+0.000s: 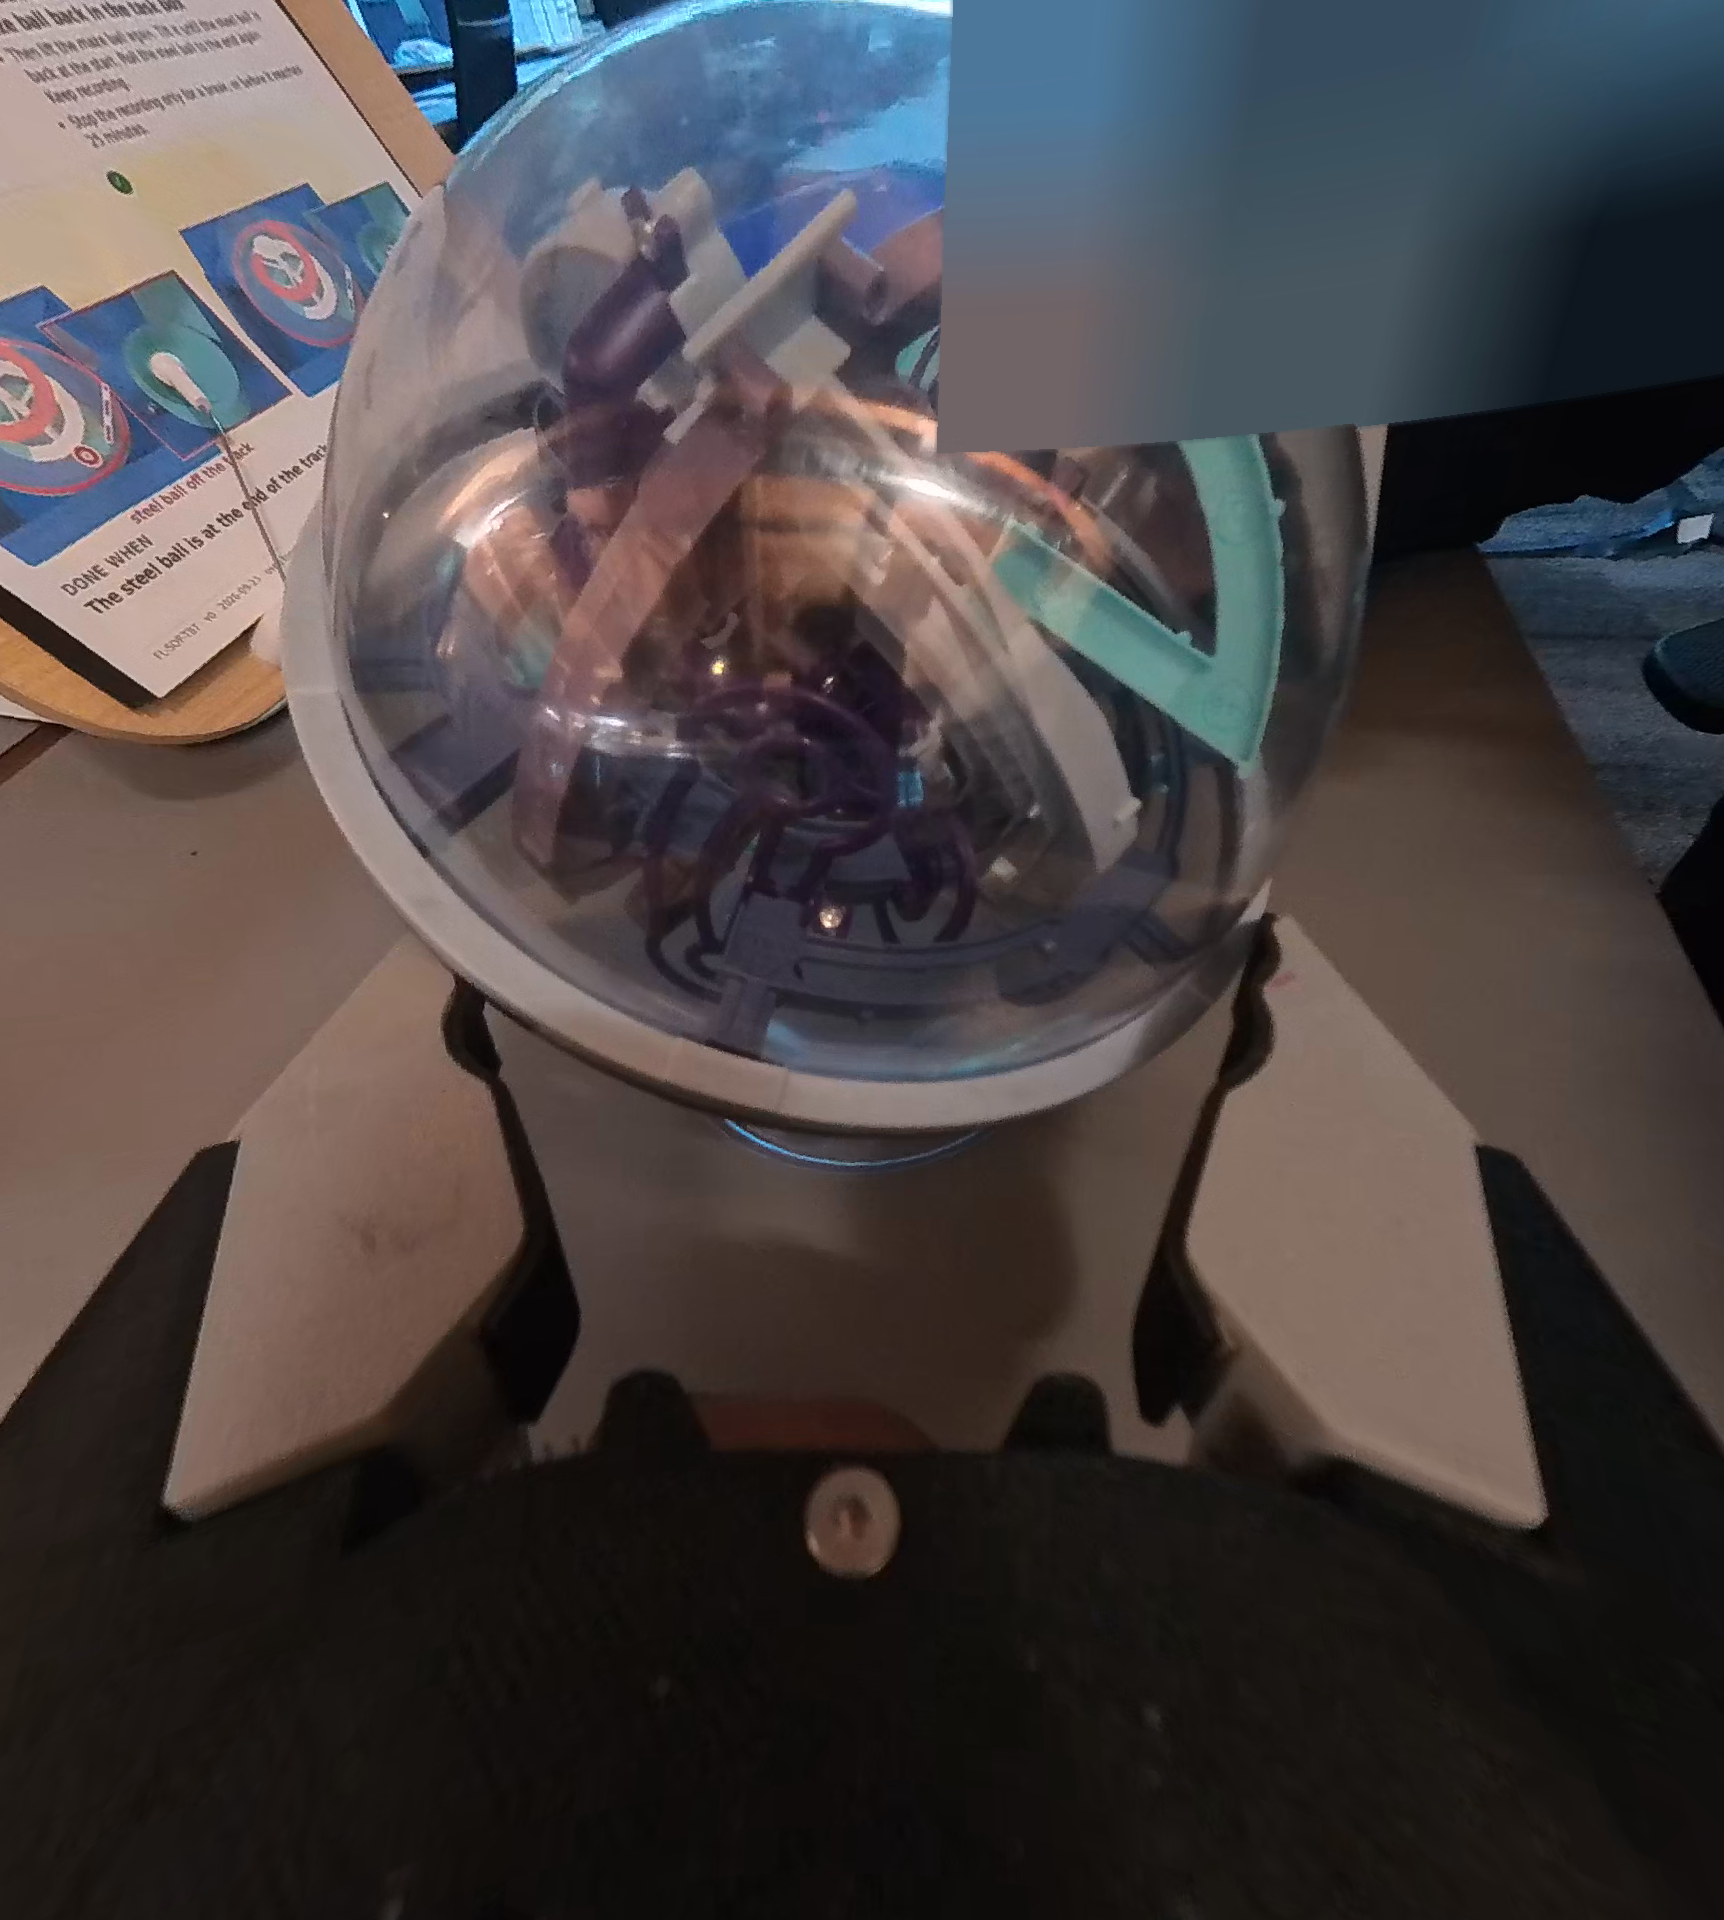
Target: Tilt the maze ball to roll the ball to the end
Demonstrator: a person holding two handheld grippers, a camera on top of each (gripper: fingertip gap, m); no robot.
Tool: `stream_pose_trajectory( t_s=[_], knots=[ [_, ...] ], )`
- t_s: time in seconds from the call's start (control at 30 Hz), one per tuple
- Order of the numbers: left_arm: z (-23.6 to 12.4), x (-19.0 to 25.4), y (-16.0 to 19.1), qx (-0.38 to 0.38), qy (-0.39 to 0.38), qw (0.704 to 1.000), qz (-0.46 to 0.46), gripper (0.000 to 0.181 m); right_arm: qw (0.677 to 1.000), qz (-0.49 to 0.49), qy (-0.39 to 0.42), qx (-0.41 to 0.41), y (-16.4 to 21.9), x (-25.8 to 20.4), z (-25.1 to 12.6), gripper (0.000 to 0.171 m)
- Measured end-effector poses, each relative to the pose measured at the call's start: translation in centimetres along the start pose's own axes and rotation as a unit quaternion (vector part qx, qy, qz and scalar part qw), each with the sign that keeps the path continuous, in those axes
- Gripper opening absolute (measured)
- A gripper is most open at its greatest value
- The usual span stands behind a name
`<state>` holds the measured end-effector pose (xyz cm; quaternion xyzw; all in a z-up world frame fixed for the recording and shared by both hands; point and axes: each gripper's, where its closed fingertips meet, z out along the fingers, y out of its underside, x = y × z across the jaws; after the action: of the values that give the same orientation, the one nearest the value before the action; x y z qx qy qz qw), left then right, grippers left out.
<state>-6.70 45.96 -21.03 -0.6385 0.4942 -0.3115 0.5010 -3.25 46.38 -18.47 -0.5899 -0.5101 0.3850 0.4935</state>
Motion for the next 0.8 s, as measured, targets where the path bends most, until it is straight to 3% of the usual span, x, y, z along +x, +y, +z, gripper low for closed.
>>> stream_pose_trajectory(
  t_s=[0.8],
  knots=[
    [0.16,-0.16,0.4,-0.014,-0.009,1.0,0.008,0.139,1.0,0.009,-0.004,-0.006,0.27,0.04,0.08,0.144]
  ],
)
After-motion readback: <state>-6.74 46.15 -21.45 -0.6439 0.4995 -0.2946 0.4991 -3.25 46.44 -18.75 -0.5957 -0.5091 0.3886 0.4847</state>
